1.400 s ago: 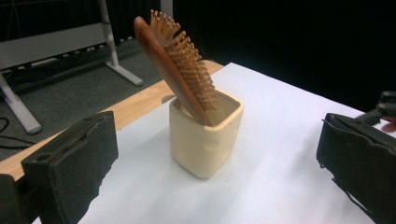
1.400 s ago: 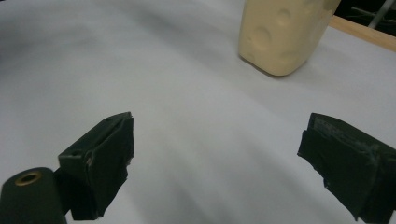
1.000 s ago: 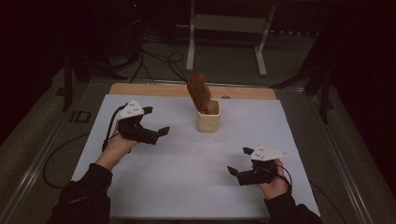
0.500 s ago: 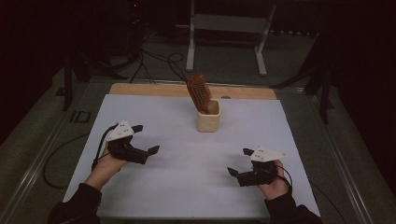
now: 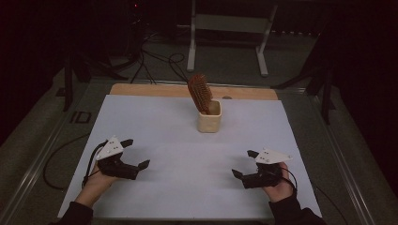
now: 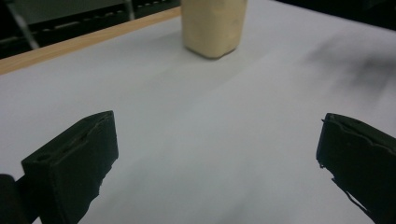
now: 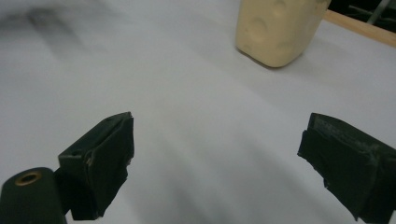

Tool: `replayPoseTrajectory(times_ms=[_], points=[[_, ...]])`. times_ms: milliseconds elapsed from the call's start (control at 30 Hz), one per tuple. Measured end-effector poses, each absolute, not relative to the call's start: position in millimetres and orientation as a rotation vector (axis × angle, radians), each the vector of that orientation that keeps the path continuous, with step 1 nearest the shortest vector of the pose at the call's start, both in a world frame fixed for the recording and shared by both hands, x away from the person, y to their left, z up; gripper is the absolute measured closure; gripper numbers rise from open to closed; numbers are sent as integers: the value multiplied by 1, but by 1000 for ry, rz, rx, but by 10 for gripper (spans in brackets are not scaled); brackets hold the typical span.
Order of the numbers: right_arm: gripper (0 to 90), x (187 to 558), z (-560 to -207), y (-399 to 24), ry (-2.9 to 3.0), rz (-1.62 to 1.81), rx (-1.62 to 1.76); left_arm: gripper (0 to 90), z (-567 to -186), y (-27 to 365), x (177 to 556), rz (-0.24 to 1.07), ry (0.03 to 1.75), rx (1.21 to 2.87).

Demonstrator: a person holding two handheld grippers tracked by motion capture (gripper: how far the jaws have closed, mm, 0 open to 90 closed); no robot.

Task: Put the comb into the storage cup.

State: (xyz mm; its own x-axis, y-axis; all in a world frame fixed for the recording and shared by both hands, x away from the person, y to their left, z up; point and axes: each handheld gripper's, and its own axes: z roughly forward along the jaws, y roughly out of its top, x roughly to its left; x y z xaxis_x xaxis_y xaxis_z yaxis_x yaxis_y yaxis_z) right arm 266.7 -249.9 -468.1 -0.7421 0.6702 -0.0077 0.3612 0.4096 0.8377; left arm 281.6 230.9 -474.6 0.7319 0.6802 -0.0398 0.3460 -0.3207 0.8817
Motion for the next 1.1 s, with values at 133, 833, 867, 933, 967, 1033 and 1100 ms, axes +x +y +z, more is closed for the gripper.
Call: replayPoseTrajectory(times_ms=[133, 833, 867, 933, 967, 1033, 1100], points=[[90, 266, -469, -252, 2332, 1253, 883, 0, -480, 236, 277, 424, 801, 1941], [90, 261, -475, -263, 2320, 1274, 897, 0, -501, 267, 234, 440, 881, 1941], [90, 261, -476, -262, 2321, 1263, 899, 0, -502, 268, 232, 448, 889, 1938], [90, 261, -478, -260, 2325, 1248, 884, 0, -506, 272, 230, 442, 905, 1931], [90, 261, -478, -259, 2332, 1241, 869, 0, -508, 274, 230, 443, 915, 1933], [90, 261, -480, -256, 2337, 1232, 859, 0, -511, 276, 231, 442, 929, 1931], [90, 263, -482, -255, 2347, 1234, 854, 0, -511, 278, 232, 441, 942, 1923]])
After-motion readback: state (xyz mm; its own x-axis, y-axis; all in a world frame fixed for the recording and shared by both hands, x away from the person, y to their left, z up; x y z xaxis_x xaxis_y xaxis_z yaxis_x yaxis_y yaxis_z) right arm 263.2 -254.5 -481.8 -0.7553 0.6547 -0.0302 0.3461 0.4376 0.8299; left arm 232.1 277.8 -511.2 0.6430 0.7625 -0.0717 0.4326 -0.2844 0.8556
